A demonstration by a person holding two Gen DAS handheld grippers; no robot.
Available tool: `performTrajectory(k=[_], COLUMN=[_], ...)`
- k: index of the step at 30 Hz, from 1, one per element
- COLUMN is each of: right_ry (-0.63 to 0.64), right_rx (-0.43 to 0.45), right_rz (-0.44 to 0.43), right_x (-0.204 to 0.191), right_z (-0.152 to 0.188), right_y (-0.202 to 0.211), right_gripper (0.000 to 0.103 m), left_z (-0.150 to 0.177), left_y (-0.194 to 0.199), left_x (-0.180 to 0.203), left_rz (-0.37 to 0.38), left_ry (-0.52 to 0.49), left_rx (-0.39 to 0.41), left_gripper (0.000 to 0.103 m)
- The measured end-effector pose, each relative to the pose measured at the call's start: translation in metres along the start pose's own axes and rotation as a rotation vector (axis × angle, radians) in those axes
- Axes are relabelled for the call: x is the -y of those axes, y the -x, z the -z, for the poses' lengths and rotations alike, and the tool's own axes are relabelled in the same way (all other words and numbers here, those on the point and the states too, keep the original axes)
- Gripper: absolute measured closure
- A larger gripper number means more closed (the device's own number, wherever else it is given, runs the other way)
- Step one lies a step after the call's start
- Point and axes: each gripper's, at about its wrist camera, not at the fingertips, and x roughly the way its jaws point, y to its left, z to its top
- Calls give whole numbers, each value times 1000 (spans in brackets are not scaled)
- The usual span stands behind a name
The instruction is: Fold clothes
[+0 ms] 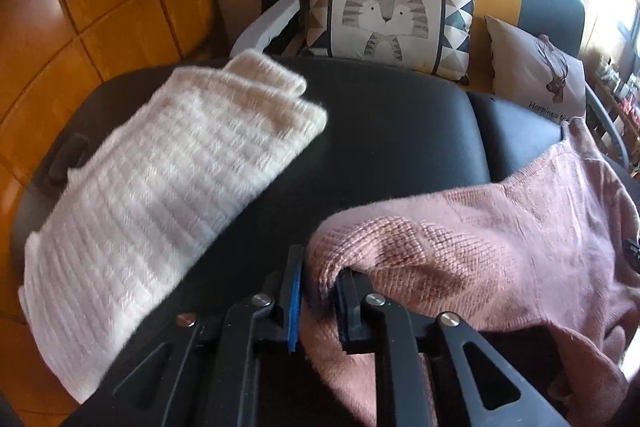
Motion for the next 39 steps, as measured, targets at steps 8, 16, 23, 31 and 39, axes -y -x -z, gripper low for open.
performTrajectory(k=[8, 16, 23, 31, 39], right_ry=[95, 227, 302, 306, 246], right_rx=[131, 139, 118, 69, 79], right_rz=[-150, -363, -483, -459, -409], right_x=[-28, -104, -173, -196, -165], right_z=[20, 58, 60, 63, 62], right_y=[92, 125, 122, 98, 97], right_gripper=[45, 45, 45, 45, 45], left_z=[28, 58, 79, 104, 114], left_y=[-4, -18, -9, 18, 0], left_x=[-8, -9, -16, 9, 44], left_rz=[28, 47, 150, 233, 209], left_ry=[-10, -31, 24, -14, -234], left_rx=[-37, -69, -62, 23, -30], left_gripper=[88, 88, 88, 88, 87])
